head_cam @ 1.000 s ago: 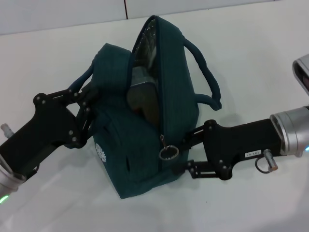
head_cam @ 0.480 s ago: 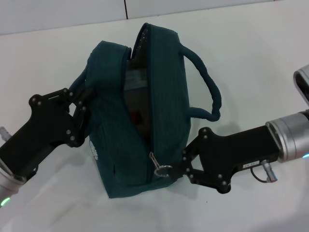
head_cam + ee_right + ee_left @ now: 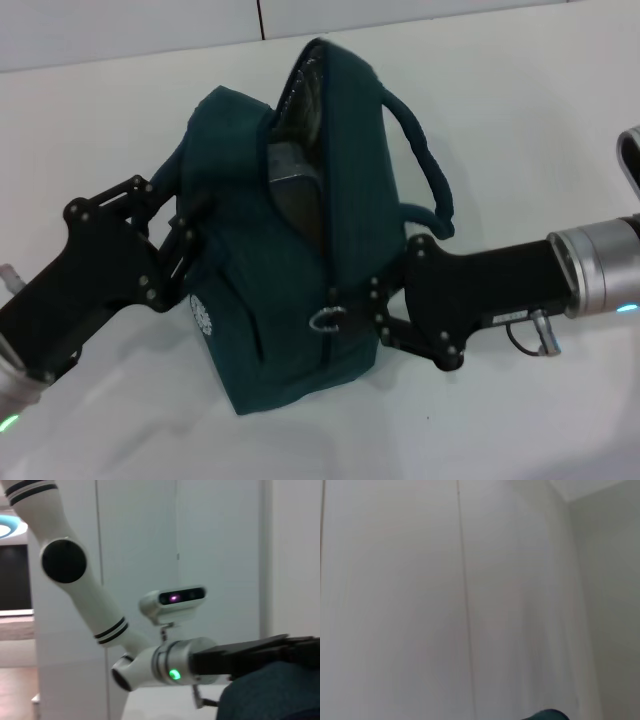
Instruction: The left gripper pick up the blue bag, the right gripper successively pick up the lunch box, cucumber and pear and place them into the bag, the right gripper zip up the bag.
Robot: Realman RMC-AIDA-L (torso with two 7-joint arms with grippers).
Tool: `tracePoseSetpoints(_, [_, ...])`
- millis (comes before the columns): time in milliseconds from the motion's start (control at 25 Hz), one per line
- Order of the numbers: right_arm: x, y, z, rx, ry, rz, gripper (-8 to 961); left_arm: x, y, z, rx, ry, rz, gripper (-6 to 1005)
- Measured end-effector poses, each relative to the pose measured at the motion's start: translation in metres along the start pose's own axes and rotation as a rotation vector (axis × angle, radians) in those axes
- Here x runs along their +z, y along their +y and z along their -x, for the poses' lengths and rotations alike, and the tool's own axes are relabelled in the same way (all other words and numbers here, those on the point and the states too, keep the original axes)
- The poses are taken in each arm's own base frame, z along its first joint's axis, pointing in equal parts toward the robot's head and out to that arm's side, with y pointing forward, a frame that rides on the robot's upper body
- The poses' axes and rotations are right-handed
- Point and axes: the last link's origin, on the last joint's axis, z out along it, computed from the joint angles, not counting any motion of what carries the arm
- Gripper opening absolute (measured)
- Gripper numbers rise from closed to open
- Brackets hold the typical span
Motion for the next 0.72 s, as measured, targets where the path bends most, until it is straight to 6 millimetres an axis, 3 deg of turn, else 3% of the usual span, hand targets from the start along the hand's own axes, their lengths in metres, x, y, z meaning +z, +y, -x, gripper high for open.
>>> tracePoseSetpoints(200, [0.005,0.0,0.003,-0.018,-0.037,-0.011,7,-0.006,0.006,-0.015,-0.021,0.094,0.046,306])
tracePoseSetpoints(400, [0.012,-0.005,0.003,-0.034,-0.029,-0.025,7,-0.014,0.01,-0.016,-0.064,0.102,0.033,501])
tracePoseSetpoints(720, [0.023,-0.013,0.012,-0.133,-0.088,-0.068,7,-0.052,0.026,-0.009,-0.099,0.053,-0.06,816])
